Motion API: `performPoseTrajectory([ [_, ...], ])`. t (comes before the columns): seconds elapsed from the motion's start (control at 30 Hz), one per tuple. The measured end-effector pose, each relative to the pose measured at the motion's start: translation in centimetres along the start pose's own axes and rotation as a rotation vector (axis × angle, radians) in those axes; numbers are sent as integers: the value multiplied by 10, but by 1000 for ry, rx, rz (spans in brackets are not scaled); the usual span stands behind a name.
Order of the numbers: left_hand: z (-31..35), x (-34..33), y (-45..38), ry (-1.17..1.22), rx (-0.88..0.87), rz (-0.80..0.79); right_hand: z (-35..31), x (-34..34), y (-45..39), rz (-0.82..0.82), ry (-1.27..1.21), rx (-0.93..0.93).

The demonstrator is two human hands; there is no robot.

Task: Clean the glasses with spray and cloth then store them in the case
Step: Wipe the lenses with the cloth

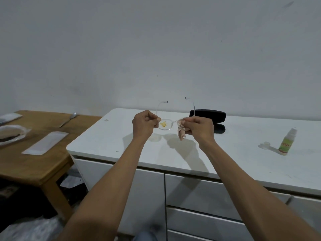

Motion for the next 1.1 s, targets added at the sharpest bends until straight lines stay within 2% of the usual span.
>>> performPoseTrajectory([
  [0.13,12,2,2,-71,-73,-16,-3,5,1,43,8,-13],
  [0.23,24,1,9,-111,-142,4,-3,17,-1,237,-10,-37],
  [0.37,39,-2,14,-111,-194,45,-9,14,-3,444,-177,-28],
  [0.5,53,-10,16,-85,-228,84,-3,5,-13,536,-287,-54],
  [0.6,56,-12,14,-73,-226,102,-7,-2,-12,488,-257,-33],
  [0.9,38,0,1,-106,-169,43,-22,1,-10,53,10,9],
  [1.0,37,1,1,-123,-176,28,-14,9,-10,61,51,-28],
  [1.1,39,-2,6,-128,-193,30,-12,19,-11,175,32,-45],
])
Point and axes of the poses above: each hand's wrist, its own y-axis away from the middle knuckle, its own x-axis out of the back of the hand, z = x × y, the point moved 9 cm from there along -y, towards the middle knuckle, and after that the axes turned 11 degrees about x, right-handed, at the moved point
